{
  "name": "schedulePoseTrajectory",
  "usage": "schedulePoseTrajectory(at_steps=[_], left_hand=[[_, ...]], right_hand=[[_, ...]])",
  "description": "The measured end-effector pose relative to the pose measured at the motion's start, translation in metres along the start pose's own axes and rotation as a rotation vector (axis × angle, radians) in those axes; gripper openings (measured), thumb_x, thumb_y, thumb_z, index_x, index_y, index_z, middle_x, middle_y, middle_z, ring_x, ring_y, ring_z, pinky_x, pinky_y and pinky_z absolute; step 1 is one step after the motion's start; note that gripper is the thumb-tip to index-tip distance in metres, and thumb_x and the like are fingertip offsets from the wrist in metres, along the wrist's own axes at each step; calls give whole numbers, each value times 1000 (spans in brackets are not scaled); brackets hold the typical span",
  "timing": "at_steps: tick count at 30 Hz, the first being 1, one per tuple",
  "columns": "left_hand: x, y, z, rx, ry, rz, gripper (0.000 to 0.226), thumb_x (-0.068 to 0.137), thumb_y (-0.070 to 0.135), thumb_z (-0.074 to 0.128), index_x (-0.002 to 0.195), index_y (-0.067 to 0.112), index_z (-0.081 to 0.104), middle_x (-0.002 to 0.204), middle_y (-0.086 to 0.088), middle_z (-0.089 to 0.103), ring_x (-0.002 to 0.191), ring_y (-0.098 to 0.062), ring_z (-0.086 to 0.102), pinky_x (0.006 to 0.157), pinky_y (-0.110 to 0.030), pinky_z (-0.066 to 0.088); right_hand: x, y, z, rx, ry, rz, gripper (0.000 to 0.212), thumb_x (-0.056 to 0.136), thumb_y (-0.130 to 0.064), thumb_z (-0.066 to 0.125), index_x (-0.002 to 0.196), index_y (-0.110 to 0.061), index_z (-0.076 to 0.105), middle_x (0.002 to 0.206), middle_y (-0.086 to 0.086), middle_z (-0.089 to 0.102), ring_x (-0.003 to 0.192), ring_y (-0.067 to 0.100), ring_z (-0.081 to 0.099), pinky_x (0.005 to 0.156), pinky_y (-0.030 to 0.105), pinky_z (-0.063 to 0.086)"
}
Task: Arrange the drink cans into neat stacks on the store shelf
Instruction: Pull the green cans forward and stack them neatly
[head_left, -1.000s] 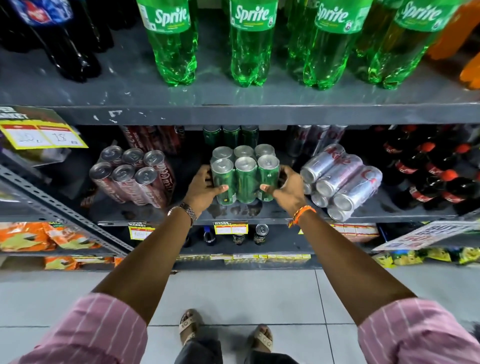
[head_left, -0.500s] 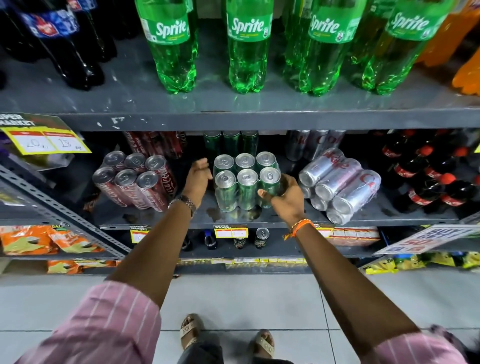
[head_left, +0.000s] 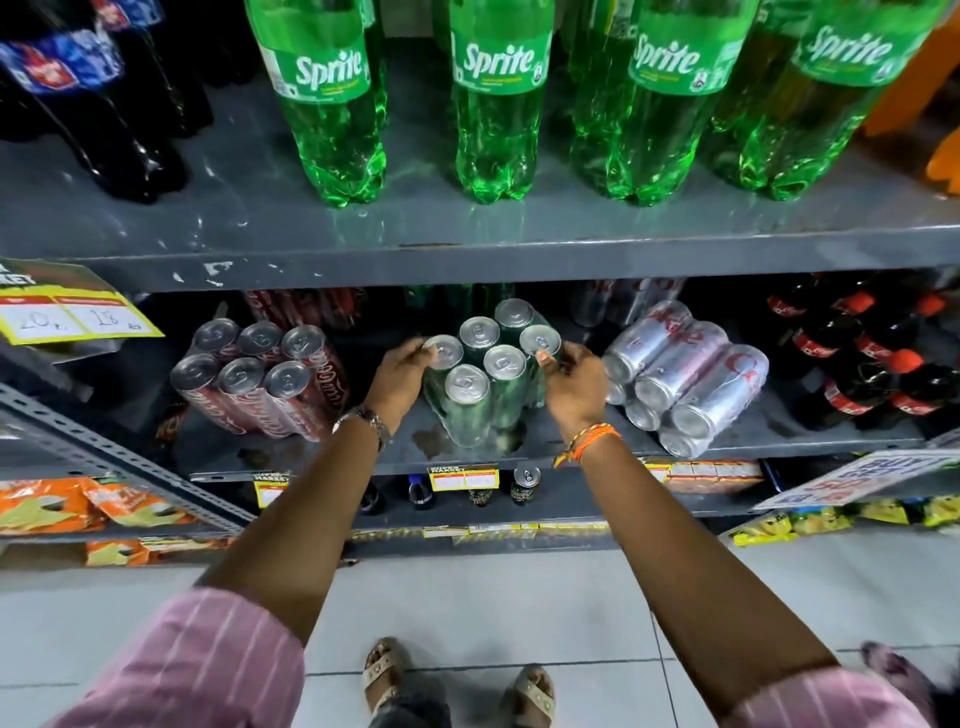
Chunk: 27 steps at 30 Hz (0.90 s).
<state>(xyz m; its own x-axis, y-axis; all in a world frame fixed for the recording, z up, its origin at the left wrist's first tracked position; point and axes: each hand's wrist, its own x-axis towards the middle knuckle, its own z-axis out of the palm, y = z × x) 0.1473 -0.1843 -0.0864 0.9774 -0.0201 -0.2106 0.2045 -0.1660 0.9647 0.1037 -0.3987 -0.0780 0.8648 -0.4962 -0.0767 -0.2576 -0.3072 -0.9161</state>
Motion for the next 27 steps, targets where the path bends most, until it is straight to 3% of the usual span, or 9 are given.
schedulePoseTrajectory(at_steps=[3, 7, 11, 15, 17, 20, 23, 27], left_hand=[[-26, -6, -3, 91, 31, 35, 36, 85, 30, 60, 111, 6, 69, 108, -14, 72, 98, -21, 63, 95, -41, 49], [-63, -11, 12, 130, 128, 46, 37, 80, 42, 64, 107, 18, 69, 99, -1, 74, 89, -13, 67, 83, -29, 52], [-65, -4, 14, 66, 150, -16, 31, 86, 32, 66, 109, 13, 70, 107, -8, 74, 90, -12, 63, 91, -34, 50], [-29, 24, 2, -49, 170, -12, 37, 90, 23, 63, 121, 3, 64, 122, -15, 67, 113, -22, 63, 107, -35, 45], [-1, 42, 4, 42, 75, 3, 42, 92, 25, 59, 128, 4, 60, 133, -13, 61, 126, -24, 56, 110, -30, 39], [34, 59, 21, 197, -97, 0, 47, 97, 29, 50, 139, 7, 50, 147, -10, 49, 136, -23, 45, 115, -28, 31], [57, 60, 39, 269, -187, 1, 45, 100, 29, 43, 140, 8, 47, 148, -10, 47, 134, -23, 45, 110, -28, 31], [71, 53, 44, 309, -197, -19, 38, 101, 25, 41, 132, 8, 54, 136, -11, 56, 117, -21, 52, 95, -25, 37]], right_hand=[[21, -10, 3, 24, -61, -8, 26, 90, -18, 69, 110, -1, 72, 108, 17, 76, 92, 16, 63, 93, 42, 55], [43, -22, 12, 22, -137, -9, 29, 90, -19, 70, 114, -4, 73, 110, 13, 75, 93, 12, 61, 89, 26, 51], [50, -27, 10, -19, -208, -20, 26, 92, -19, 68, 110, -1, 73, 110, 17, 75, 91, 12, 59, 89, 31, 51], [21, -14, -4, 71, -58, 13, 23, 93, -16, 65, 110, -2, 71, 108, 16, 75, 90, 11, 59, 78, 16, 42], [-12, -6, -1, 177, 14, 1, 24, 92, -15, 66, 112, -1, 67, 105, 16, 73, 89, 15, 61, 82, 21, 49], [-63, 2, 15, 189, -62, -60, 38, 88, -24, 71, 119, -9, 56, 116, 12, 63, 107, 28, 62, 101, 43, 51], [-91, 8, 27, 5, -110, -177, 57, 80, -38, 75, 129, -22, 50, 126, 4, 49, 117, 23, 51, 104, 35, 43], [-90, 8, 21, -114, -50, -308, 46, 84, -15, 72, 127, -26, 59, 122, 3, 50, 111, 26, 56, 100, 41, 50]])
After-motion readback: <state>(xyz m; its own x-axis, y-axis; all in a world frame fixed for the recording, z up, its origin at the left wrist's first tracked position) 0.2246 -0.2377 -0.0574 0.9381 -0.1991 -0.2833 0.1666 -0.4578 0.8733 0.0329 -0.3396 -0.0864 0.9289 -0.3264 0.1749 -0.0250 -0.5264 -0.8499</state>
